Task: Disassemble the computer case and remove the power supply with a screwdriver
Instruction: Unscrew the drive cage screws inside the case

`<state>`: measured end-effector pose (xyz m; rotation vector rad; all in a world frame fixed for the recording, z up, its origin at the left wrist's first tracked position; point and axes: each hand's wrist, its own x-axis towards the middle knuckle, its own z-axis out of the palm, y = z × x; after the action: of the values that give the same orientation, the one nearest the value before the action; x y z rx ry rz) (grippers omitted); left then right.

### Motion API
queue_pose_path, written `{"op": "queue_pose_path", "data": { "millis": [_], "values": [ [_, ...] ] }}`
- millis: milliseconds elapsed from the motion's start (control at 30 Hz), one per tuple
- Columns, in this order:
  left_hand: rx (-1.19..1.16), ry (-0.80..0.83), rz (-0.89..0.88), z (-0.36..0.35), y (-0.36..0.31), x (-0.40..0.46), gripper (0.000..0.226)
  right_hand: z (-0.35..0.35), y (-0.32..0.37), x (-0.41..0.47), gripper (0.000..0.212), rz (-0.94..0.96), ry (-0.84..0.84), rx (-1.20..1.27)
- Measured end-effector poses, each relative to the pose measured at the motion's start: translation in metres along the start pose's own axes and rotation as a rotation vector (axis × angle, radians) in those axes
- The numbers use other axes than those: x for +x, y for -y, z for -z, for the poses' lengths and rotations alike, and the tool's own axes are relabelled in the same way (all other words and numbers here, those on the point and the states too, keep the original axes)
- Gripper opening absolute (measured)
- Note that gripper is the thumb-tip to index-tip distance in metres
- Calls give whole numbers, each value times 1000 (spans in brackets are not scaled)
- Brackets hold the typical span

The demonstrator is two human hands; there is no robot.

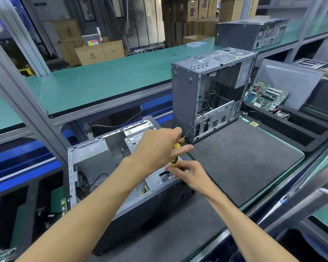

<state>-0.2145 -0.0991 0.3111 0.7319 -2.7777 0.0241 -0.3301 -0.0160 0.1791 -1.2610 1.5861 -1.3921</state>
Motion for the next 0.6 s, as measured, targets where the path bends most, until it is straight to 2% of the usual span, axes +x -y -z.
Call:
{"op": "queue_pose_path", "data": {
  "millis": [100, 167, 267, 400, 433, 467, 533, 600],
  "values": [
    [-311, 62, -103, 0, 11, -5, 21, -1, 4, 0, 23, -31, -3, -3],
    [-426, 111, -178, 0, 20, -6, 22, 0, 6, 0, 24, -30, -15, -4],
    [-376, 83, -153, -1, 21, 0, 14, -1, 8, -2, 17, -27, 0, -24],
    [-117, -2, -59, -11, 12, 3, 44, -5, 8, -6, 17, -27, -28, -34],
    [-114, -35, -63, -14, 12, 0, 46, -6, 8, -6, 17, -22, -36, -39],
    [-174, -53, -73, -17, 14, -3, 45, -7, 9, -6, 17, -17, -41, -57],
    [-447, -34, -121, -18, 20, -8, 28, -8, 12, -5, 20, -16, -48, -106],
    [-604, 8, -202, -19, 28, -6, 24, -8, 12, -3, 38, -18, -66, -145]
  ]
}}
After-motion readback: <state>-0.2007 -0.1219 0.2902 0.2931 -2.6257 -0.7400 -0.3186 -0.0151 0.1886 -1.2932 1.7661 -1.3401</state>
